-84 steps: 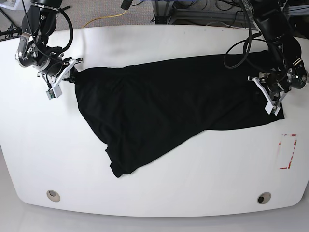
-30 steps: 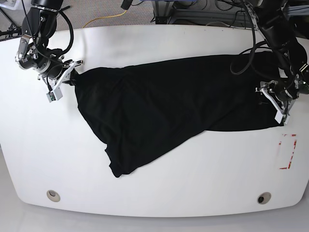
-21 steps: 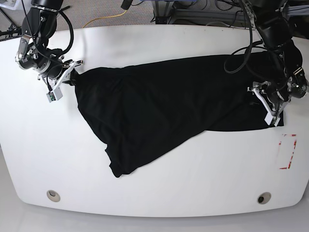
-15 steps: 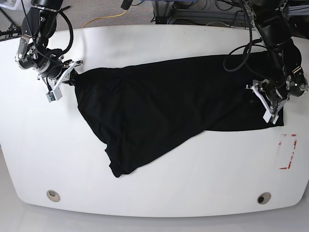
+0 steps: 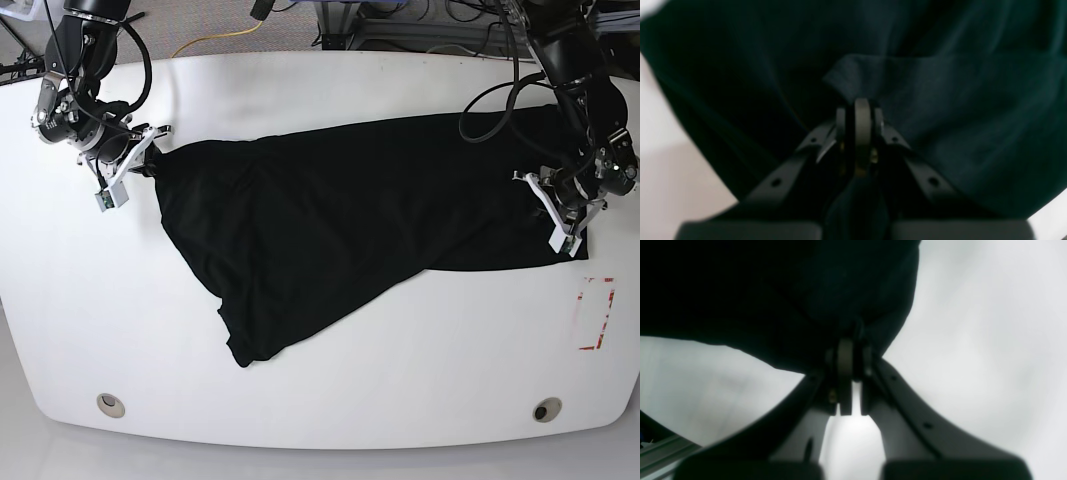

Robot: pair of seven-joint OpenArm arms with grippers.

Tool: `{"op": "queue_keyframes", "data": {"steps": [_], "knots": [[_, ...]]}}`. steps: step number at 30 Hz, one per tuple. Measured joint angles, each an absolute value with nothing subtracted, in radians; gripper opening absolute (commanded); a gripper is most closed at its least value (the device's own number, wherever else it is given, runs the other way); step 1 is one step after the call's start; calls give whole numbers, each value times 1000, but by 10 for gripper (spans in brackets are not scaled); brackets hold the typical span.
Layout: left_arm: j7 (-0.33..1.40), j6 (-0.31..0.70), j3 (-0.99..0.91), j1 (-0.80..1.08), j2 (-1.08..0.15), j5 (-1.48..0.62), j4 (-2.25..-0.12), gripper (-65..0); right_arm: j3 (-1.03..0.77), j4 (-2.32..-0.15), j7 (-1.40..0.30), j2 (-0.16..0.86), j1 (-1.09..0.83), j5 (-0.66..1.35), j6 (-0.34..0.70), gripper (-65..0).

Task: Fold the T-shirt properly
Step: 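Release and regrasp the shirt edge with the left gripper, then slide the left gripper along the edge toward the right gripper and grasp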

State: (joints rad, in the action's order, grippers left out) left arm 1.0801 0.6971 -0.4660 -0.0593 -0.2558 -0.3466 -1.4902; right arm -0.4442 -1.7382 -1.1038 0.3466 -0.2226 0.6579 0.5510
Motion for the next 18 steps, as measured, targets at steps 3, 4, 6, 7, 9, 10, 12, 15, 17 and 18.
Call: {"op": "queue_keyframes", "data": {"steps": [3, 4, 6, 7, 9, 10, 12, 15, 17, 18], "knots": [[1084, 697, -466, -43, -256, -345, -1544, -650, -444, -1738, -1104, 347, -223, 658, 551, -650], [1085, 697, -466, -37, -256, -342, -1558, -650, -444, -1738, -1104, 346, -223, 658, 551, -650], [1084, 697, -466, -27, -255, -346, -1592, -650, -444, -1738, -1104, 341, -222, 657, 551, -650], [1084, 697, -466, -23, -255, -345, -1606, -650, -444, -1738, -1103, 338, -221, 656, 551, -650], [1086, 698, -466, -16, -255, -345, -1627, -650, -443, -1738, -1104, 333, -221, 659, 551, -650], [1088, 697, -465, -10, -255, -348, -1644, -650, -443, -1738, -1104, 331, -220, 658, 551, -650], [1087, 698, -463, 9, -256, -351, -1683, -650, -443, -1738, -1104, 330, -221, 659, 551, -650], [1092, 697, -463, 47, -255, -352, -1740, -650, -443, -1738, -1104, 330, -221, 659, 551, -650], [1090, 697, -463, 76, -255, -353, -1770, -650, -443, -1738, -1104, 330, -220, 655, 551, -650], [1092, 697, -463, 89, -254, -353, -1778, -650, -443, -1738, -1105, 330, -221, 657, 551, -650]]}}
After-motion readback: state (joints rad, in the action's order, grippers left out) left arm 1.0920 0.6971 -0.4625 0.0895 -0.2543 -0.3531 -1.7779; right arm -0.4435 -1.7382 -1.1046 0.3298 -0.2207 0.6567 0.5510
